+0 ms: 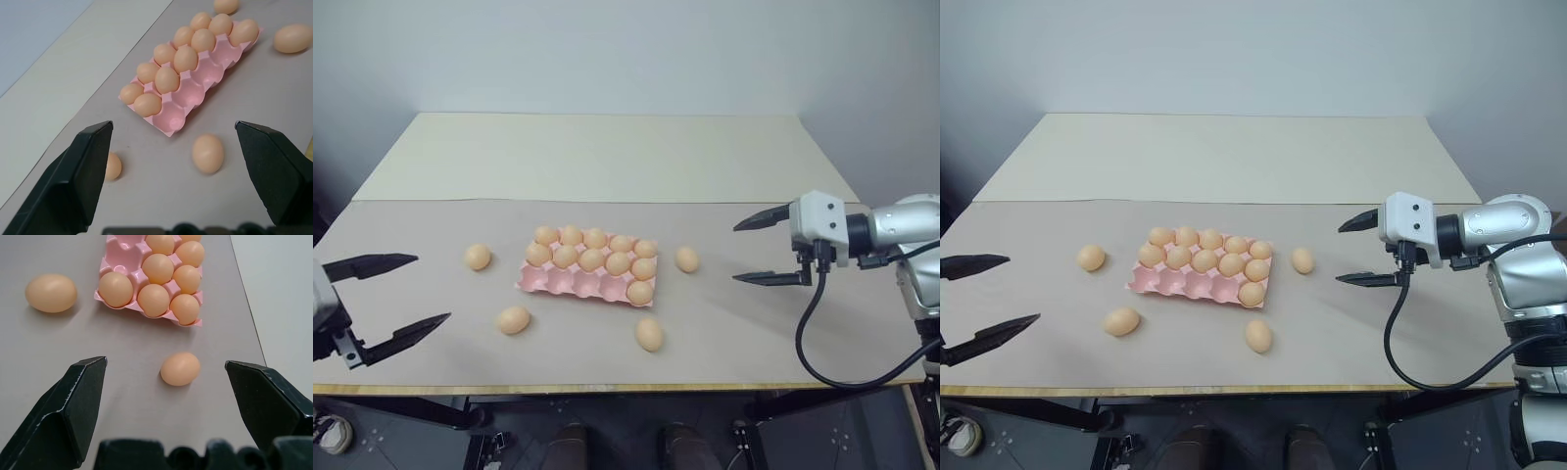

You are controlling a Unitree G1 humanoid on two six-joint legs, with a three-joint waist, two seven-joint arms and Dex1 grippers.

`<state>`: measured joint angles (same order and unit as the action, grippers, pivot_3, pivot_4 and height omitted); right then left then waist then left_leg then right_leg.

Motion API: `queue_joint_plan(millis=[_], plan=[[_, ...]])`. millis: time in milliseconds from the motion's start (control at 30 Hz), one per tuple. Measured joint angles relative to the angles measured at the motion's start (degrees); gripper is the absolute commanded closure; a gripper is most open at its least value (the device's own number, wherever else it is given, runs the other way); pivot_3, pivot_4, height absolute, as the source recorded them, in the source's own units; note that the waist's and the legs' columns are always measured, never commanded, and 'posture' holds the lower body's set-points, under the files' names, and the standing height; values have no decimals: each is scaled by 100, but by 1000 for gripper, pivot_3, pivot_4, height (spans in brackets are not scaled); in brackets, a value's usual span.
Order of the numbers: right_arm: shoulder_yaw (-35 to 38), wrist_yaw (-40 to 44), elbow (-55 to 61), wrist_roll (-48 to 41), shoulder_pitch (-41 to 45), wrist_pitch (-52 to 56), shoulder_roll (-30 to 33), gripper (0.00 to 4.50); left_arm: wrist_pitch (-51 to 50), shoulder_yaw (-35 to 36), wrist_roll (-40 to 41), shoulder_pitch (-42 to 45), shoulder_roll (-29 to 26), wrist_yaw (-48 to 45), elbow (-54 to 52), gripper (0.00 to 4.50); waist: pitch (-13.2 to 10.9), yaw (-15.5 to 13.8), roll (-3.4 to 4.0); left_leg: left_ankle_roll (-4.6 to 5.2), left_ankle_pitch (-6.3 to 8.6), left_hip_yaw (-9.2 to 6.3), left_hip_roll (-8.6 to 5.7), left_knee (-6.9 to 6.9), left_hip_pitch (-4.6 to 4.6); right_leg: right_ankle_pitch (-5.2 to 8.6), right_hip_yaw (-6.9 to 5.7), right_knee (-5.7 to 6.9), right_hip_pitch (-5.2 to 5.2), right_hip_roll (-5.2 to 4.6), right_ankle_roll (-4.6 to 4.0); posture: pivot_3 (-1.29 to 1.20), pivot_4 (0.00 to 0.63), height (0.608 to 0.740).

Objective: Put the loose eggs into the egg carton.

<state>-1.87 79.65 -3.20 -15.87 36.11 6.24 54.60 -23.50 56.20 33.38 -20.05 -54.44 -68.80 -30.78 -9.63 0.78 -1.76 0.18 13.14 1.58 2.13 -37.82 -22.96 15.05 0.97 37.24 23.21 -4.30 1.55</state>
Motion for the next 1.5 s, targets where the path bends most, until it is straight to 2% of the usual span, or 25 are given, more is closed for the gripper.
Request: queue_joint_plan(millis=[567, 900, 1200, 1500], plan=[[-11, 23, -155, 122, 148, -53, -120, 0, -25, -18, 70, 129, 48, 205, -95, 160, 0, -2, 0, 0, 0, 0, -1, 0, 0, 0, 0, 0, -1, 0, -1, 0, 150, 740], [-29, -191, -47, 167, 289, 376, -144, 0, -14, -408, 69, 230, 23, 129, 51, 160, 0, 0, 0, 0, 0, 0, 0, 0, 1, -1, 0, 1, 0, 1, -1, 0, 150, 740], [-736, -1280, -468, 825, 689, 1325, -1103, 0, 177, -954, -10, 524, -223, -43, 458, 160, 0, 26, 0, 0, 0, 1, 1, 1, -9, -3, 1, 4, 12, 5, -5, 0, 150, 740], [-1218, -1876, -1547, 1503, 1035, 1276, -1826, 0, 220, -1065, -170, 490, -246, -217, 575, 160, 0, 17, 0, 0, 0, -1, -5, 0, -23, -4, 0, 6, 24, 0, -3, 0, 150, 740]])
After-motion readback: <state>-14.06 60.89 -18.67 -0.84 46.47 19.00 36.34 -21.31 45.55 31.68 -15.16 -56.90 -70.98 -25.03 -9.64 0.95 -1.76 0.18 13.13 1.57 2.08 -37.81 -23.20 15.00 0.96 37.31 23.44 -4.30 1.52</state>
